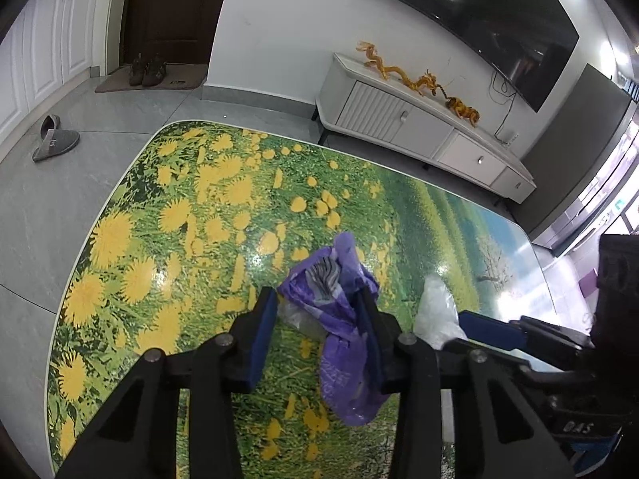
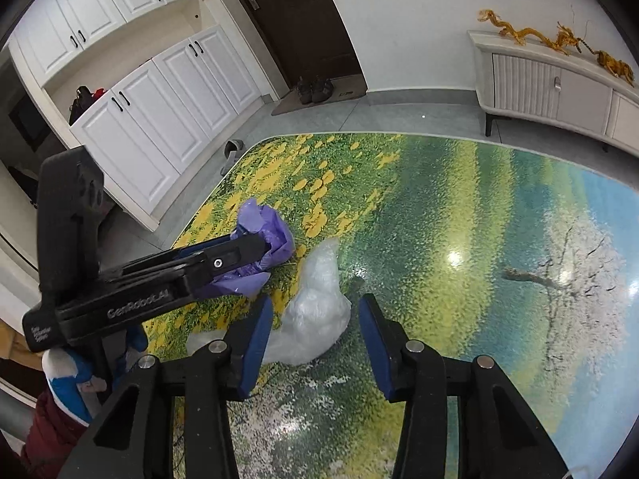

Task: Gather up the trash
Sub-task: 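Grasp the purple bag with the left tool while the right tool grasps the white plastic bag, then lift both bags and carry them over the trash bin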

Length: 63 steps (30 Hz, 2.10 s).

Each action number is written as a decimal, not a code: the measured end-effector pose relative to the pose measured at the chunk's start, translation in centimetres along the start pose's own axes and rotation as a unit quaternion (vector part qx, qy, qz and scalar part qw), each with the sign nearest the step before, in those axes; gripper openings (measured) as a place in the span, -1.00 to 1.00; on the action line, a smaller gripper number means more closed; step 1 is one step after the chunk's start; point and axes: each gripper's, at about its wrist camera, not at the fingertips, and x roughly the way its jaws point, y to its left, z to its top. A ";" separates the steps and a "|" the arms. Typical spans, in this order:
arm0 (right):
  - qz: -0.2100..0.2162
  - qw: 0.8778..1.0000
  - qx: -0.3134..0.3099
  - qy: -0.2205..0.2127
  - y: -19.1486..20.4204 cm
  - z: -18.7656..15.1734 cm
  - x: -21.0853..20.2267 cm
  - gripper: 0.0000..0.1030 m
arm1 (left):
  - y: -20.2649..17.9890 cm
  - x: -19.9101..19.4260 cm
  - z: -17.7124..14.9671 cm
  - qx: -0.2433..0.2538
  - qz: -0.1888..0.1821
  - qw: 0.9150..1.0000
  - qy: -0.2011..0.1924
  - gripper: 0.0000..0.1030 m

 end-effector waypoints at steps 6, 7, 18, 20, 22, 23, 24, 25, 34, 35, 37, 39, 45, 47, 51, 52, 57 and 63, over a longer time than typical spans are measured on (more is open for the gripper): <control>0.008 1.000 0.004 0.005 0.0 -0.6 0.5 -0.39 | 0.0 -1.1 -0.8 -0.011 -0.021 1.000 -0.014 -0.53; 0.007 1.000 0.004 0.002 -0.1 -0.9 0.2 -0.40 | -0.1 -1.4 -1.0 -0.013 -0.023 1.000 -0.015 -0.54; -0.003 0.999 0.031 -0.040 -1.7 -3.9 -6.0 -0.41 | -4.6 -5.3 -4.3 0.009 -0.008 0.998 -0.059 -0.59; -0.007 0.998 0.033 -0.049 -1.7 -4.4 -7.1 -0.41 | -6.0 -6.4 -5.0 0.017 -0.001 0.998 -0.068 -0.59; -0.019 0.998 0.029 -0.061 -1.7 -5.1 -8.5 -0.41 | -7.3 -7.4 -5.6 0.024 0.005 0.997 -0.078 -0.59; -0.022 0.997 0.030 -0.066 -1.7 -5.4 -9.2 -0.41 | -8.2 -7.9 -5.9 0.029 0.010 0.996 -0.084 -0.59; -0.024 0.997 0.031 -0.071 -1.7 -5.7 -9.8 -0.41 | -9.0 -8.5 -6.2 0.034 0.016 0.995 -0.091 -0.59; -0.027 0.996 0.031 -0.077 -1.9 -6.1 -10.6 -0.41 | -9.7 -9.0 -6.4 0.038 0.021 0.994 -0.096 -0.59; -0.078 0.987 0.047 -0.135 -3.8 -8.9 -17.8 -0.41 | -15.7 -12.2 -8.5 0.062 0.053 0.988 -0.130 -0.59; -0.083 0.985 0.053 -0.140 -4.2 -9.2 -18.6 -0.41 | -16.3 -12.5 -8.8 0.063 0.057 0.987 -0.133 -0.59; -0.093 0.983 0.060 -0.149 -4.8 -9.8 -19.8 -0.41 | -17.4 -12.9 -9.2 0.065 0.060 0.987 -0.137 -0.59; -0.097 0.980 0.072 -0.157 -5.5 -10.4 -20.7 -0.41 | -18.4 -13.3 -9.7 0.069 0.066 0.985 -0.141 -0.59; -0.101 0.975 0.089 -0.175 -6.8 -11.8 -23.0 -0.41 | -21.0 -14.6 -11.2 0.080 0.084 0.981 -0.153 -0.59; -0.102 0.974 0.088 -0.183 -6.8 -12.2 -23.7 -0.41 | -21.7 -15.2 -11.5 0.082 0.088 0.980 -0.158 -0.59; -0.102 0.971 0.084 -0.200 -6.5 -12.6 -25.1 -0.41 | -23.0 -16.4 -12.0 0.086 0.101 0.976 -0.173 -0.59; -0.104 0.970 0.082 -0.206 -6.5 -12.8 -25.6 -0.41 | -23.4 -16.7 -12.1 0.088 0.103 0.975 -0.176 -0.59; -0.114 0.964 0.080 -0.225 -6.9 -13.4 -27.4 -0.41 | -25.7 -17.5 -12.6 0.106 0.117 0.969 -0.189 -0.59; -0.134 0.959 0.086 -0.234 -8.3 -14.7 -29.1 -0.41 | -28.7 -17.4 -13.1 0.123 0.113 0.968 -0.188 -0.59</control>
